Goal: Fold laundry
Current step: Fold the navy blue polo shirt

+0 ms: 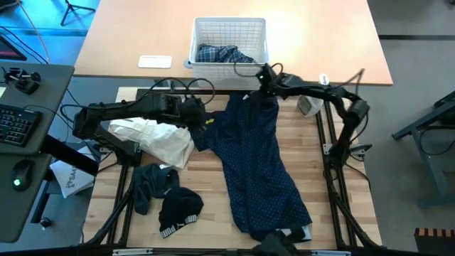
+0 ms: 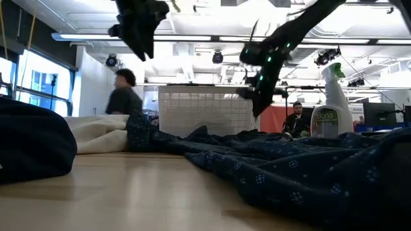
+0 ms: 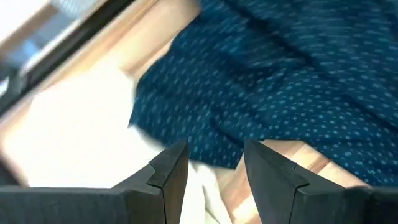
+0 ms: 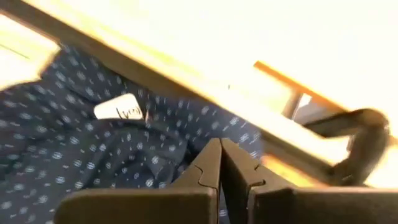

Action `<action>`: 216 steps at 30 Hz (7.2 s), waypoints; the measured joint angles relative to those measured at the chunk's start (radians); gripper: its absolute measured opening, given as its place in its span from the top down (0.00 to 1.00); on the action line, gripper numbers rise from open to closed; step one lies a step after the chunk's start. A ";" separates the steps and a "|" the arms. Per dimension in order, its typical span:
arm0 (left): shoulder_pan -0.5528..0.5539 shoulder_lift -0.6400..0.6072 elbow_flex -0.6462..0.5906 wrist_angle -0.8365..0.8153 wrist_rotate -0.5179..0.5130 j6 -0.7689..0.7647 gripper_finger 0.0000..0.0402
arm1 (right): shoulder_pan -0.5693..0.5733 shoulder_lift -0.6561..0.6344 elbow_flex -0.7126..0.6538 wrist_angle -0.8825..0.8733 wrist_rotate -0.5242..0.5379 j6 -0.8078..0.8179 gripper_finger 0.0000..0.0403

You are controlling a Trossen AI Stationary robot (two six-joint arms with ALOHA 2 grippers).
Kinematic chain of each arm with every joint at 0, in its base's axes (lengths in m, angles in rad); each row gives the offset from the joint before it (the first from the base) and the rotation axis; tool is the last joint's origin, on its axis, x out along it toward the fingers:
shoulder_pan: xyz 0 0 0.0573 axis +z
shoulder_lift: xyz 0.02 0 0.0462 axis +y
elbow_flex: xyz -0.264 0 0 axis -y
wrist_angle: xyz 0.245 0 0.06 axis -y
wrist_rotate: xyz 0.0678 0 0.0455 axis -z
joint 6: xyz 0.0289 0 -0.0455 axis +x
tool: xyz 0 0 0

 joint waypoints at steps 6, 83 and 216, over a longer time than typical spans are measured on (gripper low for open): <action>0.005 0.000 -0.039 -0.168 0.069 -0.328 0.63 | 0.027 -0.119 -0.003 -0.068 -0.137 -0.093 1.00; 0.363 -0.061 -0.479 0.260 0.258 0.051 0.92 | 0.449 -0.668 -0.468 0.214 -0.291 0.365 1.00; -0.128 -0.239 0.348 -0.066 -0.120 -0.003 0.63 | 0.145 0.088 0.111 -0.334 -0.539 -0.377 1.00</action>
